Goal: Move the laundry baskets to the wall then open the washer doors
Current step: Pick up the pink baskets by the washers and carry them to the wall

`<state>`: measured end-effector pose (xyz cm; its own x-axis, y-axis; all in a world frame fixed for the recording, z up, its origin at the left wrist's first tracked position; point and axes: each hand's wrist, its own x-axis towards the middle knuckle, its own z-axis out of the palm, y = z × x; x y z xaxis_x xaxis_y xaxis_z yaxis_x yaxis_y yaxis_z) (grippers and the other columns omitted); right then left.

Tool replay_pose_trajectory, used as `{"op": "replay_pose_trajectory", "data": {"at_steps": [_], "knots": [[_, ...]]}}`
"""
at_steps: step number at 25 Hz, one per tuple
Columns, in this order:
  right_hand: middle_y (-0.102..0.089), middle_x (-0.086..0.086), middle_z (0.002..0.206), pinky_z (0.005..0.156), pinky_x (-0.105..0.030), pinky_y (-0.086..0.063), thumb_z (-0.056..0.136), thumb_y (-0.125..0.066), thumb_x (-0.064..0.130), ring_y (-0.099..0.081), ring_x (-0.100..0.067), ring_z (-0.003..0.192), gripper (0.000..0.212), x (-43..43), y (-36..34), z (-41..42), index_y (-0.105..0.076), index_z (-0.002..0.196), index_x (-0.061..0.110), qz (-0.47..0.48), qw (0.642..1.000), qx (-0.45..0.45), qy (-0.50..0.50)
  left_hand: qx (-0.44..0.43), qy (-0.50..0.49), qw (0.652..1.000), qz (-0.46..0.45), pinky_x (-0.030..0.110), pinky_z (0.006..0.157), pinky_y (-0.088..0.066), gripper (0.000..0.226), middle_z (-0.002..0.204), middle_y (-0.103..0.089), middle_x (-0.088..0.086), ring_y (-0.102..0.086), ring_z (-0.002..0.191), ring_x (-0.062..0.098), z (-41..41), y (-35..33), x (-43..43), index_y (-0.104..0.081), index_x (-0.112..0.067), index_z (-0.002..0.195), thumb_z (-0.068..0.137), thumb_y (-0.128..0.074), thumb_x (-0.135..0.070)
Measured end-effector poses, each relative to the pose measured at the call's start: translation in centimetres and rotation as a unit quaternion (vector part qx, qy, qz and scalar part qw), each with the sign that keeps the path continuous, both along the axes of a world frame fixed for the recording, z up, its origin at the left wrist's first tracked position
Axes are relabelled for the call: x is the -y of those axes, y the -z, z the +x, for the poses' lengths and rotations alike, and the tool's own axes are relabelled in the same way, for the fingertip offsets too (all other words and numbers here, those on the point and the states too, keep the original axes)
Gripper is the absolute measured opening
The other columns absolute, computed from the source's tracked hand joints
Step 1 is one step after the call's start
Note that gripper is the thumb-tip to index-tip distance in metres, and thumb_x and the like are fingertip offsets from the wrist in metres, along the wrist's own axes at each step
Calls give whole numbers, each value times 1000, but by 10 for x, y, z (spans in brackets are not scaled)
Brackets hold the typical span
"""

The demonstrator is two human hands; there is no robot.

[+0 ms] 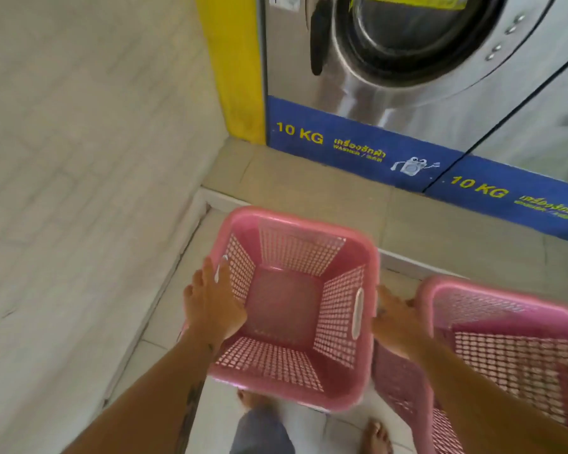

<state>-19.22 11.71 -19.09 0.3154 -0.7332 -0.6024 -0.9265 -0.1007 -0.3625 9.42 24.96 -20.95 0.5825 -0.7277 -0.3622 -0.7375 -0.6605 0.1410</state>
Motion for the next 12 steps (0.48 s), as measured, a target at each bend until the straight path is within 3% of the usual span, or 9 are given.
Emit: {"op": "replay_pose_trajectory", "data": {"at_steps": [1, 2, 3, 5, 7, 10, 12], "knots": [[-62, 6, 113, 48, -7, -37, 81, -58, 14, -59, -14, 95, 53, 1, 19, 8, -44, 130, 28, -5, 1000, 4, 22, 5, 20, 1000, 4, 51, 112, -32, 95, 159, -14, 13, -24, 142, 34, 14, 19, 6, -14, -25, 150, 69, -63, -29], [-59, 0, 119, 61, -12, -48, 78, -58, 8, -59, -19, 101, 59, 2, 42, 16, -42, 132, 25, -8, 999, -4, 50, 5, 40, 999, 4, 52, 114, -30, 97, 160, -11, 15, -21, 144, 35, 27, 40, 11, -12, -22, 151, 69, -64, -26], [-52, -6, 130, 77, -30, -54, 75, -57, 2, -56, -27, 111, 67, 1, 58, 22, -37, 136, 23, -16, 997, -9, 81, 2, 55, 998, 1, 53, 115, -28, 99, 160, -8, 16, -16, 146, 35, 38, 58, 15, -9, -20, 151, 69, -65, -22], [-36, -12, 141, 89, -48, -48, 77, -53, 1, -46, -38, 122, 71, -6, 87, 27, -27, 140, 21, -58, 991, -17, 116, 1, 85, 996, 6, 54, 117, -25, 107, 162, 3, 15, -5, 149, 35, 52, 87, 17, 1, -17, 153, 71, -68, -16], [-26, -10, 146, 91, -55, -48, 83, -49, 7, -41, -42, 125, 67, -11, 105, 33, -21, 144, 16, -96, 988, -31, 117, 13, 120, 993, 10, 54, 116, -26, 115, 162, 12, 14, 2, 150, 35, 60, 111, 12, 8, -14, 153, 71, -72, -17], [-18, -5, 147, 74, -58, -57, 78, -62, 4, -48, -46, 115, 93, -11, 114, 33, -6, 149, 25, -107, 987, -53, 105, 9, 141, 990, -8, 50, 105, -46, 119, 161, 14, 14, 1, 149, 37, 66, 125, 6, 7, -10, 154, 71, -78, -16], [-20, -6, 145, 74, -57, -57, 73, -69, 2, -49, -46, 115, 104, -4, 108, 34, -4, 149, 29, -105, 990, -55, 83, 2, 131, 991, -21, 45, 97, -52, 112, 162, 13, 13, -2, 149, 36, 70, 119, 7, 6, -10, 154, 75, -74, -13]]}}
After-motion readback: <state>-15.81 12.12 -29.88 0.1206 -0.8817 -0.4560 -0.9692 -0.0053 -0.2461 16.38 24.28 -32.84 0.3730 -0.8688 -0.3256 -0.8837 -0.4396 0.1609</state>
